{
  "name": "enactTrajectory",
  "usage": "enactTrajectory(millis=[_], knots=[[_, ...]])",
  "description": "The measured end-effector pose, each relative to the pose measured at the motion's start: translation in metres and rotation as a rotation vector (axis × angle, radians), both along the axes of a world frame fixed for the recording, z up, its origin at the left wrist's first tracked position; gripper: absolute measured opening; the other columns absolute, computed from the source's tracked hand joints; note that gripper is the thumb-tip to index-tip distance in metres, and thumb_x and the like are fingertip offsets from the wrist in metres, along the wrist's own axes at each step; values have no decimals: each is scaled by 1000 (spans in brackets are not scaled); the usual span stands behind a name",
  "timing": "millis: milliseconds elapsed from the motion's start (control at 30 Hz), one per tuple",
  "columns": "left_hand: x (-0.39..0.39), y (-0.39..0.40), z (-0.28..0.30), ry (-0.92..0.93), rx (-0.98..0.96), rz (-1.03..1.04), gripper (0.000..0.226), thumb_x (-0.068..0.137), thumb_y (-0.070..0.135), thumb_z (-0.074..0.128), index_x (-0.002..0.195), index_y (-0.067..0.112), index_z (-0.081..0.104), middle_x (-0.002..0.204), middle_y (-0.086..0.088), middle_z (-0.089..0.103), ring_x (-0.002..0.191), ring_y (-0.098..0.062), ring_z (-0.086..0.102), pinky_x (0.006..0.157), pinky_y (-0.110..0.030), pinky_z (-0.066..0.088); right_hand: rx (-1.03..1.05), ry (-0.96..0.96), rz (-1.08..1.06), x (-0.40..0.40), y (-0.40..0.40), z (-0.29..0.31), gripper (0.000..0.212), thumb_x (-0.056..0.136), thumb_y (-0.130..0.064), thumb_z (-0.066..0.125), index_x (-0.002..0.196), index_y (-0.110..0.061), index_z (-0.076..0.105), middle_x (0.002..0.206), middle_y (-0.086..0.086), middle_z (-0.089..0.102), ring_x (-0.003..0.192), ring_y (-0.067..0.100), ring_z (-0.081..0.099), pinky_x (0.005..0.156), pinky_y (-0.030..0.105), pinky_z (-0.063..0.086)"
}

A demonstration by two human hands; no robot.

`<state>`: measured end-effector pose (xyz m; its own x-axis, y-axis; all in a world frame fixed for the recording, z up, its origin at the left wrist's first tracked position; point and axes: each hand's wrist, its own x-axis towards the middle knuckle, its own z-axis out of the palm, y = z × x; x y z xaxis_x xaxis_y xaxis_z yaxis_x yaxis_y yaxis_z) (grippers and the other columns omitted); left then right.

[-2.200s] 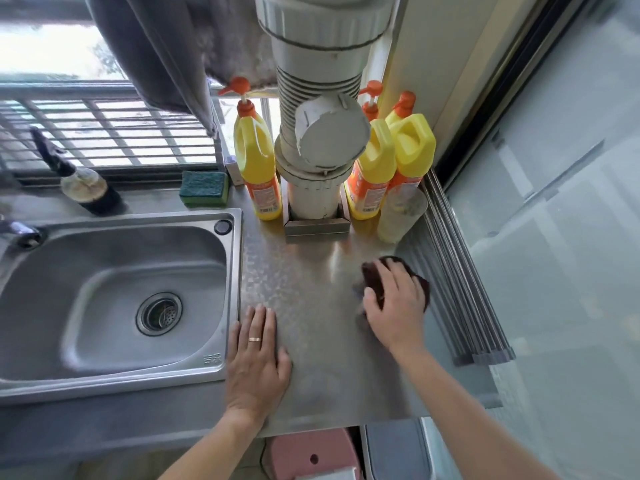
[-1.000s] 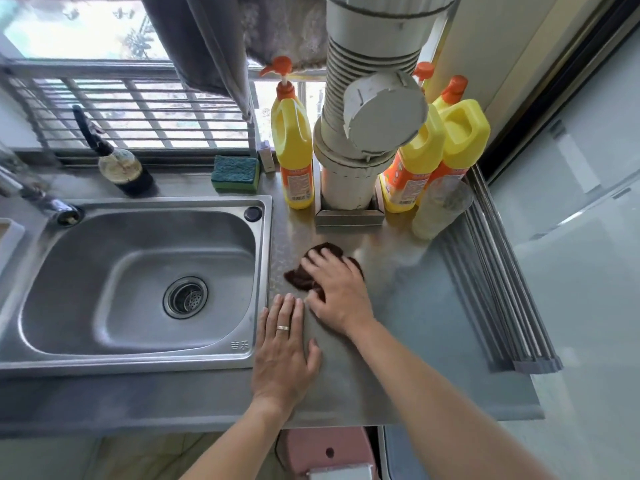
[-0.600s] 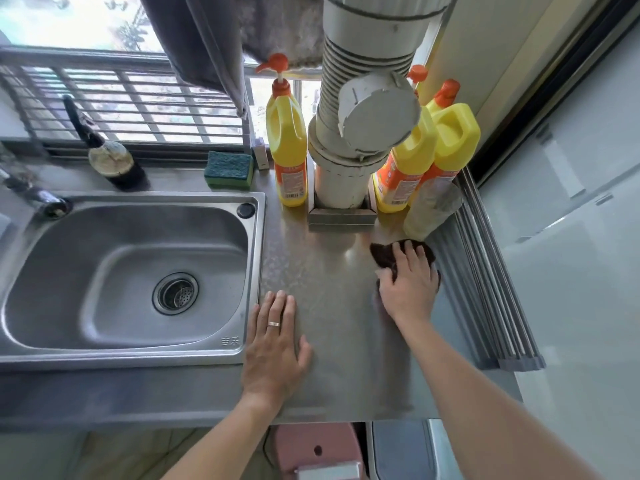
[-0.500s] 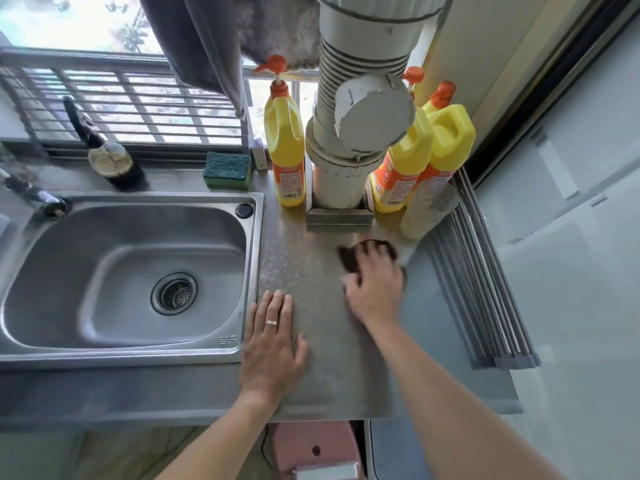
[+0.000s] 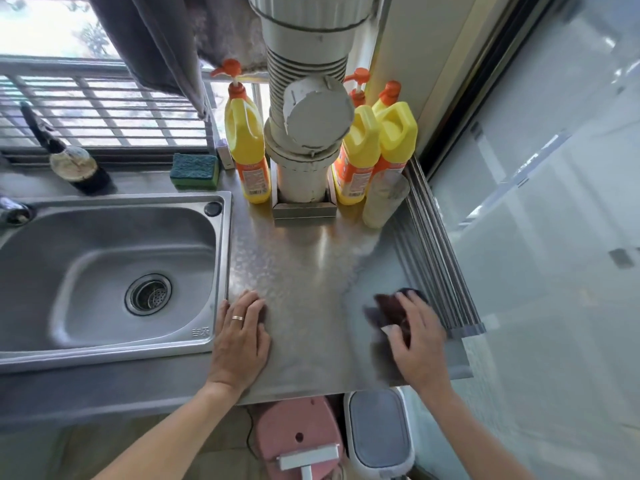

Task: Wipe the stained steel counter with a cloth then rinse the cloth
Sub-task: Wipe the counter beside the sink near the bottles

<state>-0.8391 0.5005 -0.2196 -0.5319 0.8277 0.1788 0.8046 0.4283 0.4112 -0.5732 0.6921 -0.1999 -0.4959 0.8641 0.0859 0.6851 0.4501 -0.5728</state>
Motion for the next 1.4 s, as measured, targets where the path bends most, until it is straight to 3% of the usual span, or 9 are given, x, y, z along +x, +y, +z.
enactTrajectory(millis=[133,333,533,767,867,967,1067,1233,1400], knots=[[-12,-17,-3,35,-87,-6,50,90,20,42,137,7,54,147,-9,50,143,-30,42,122,-53,28,28,-290,-109,-13,0,-20,73,93,-51,38,154,-12,44,166,8,33,156,29,24,126,52,18],[-11,-14,-1,-3,-119,43,51,90,26,45,138,9,53,143,-8,52,141,-28,43,123,-51,28,67,-224,-42,-114,17,-24,62,97,-39,47,155,-17,42,165,5,36,156,24,23,128,47,16],[-9,-15,2,-58,-53,64,49,91,21,47,137,6,50,143,-11,50,137,-29,44,121,-50,31,-13,-90,318,-199,-38,-10,64,84,-29,59,147,-23,54,159,-3,45,152,17,32,126,41,22],[-4,-24,4,-160,194,132,43,90,20,38,130,7,43,135,-12,41,123,-31,45,114,-44,35,-605,372,280,-189,-104,25,40,81,-15,54,111,-25,77,107,-6,78,99,11,72,95,38,57],[-5,-25,-1,-130,164,121,39,90,21,39,127,9,45,132,-11,43,121,-31,46,112,-47,37,-850,465,120,-169,-66,37,34,94,-19,46,114,-20,74,113,-3,75,110,20,68,99,28,52],[-5,-24,-7,-71,99,131,34,92,22,43,124,10,47,130,-9,44,117,-29,48,108,-46,40,-338,168,-44,-137,-18,37,30,104,-26,49,124,-15,69,122,0,71,117,18,62,104,29,46],[-7,-23,-11,-45,43,139,33,93,25,43,122,11,50,130,-8,45,115,-31,50,105,-47,42,111,181,-60,-128,0,33,39,102,-32,49,131,-9,60,130,11,63,125,27,57,108,43,45],[-8,-23,-11,-35,30,132,34,91,24,42,121,10,50,130,-9,48,115,-32,50,106,-47,41,111,-287,542,-162,-63,-6,62,96,-68,36,154,-46,34,168,-4,28,157,25,18,126,58,5],[-9,-21,-11,-30,31,128,36,89,24,41,122,10,49,131,-9,47,115,-30,49,107,-43,39,211,-343,706,-188,-54,-25,55,102,-58,34,156,-45,33,169,-4,26,158,26,16,126,60,8]])
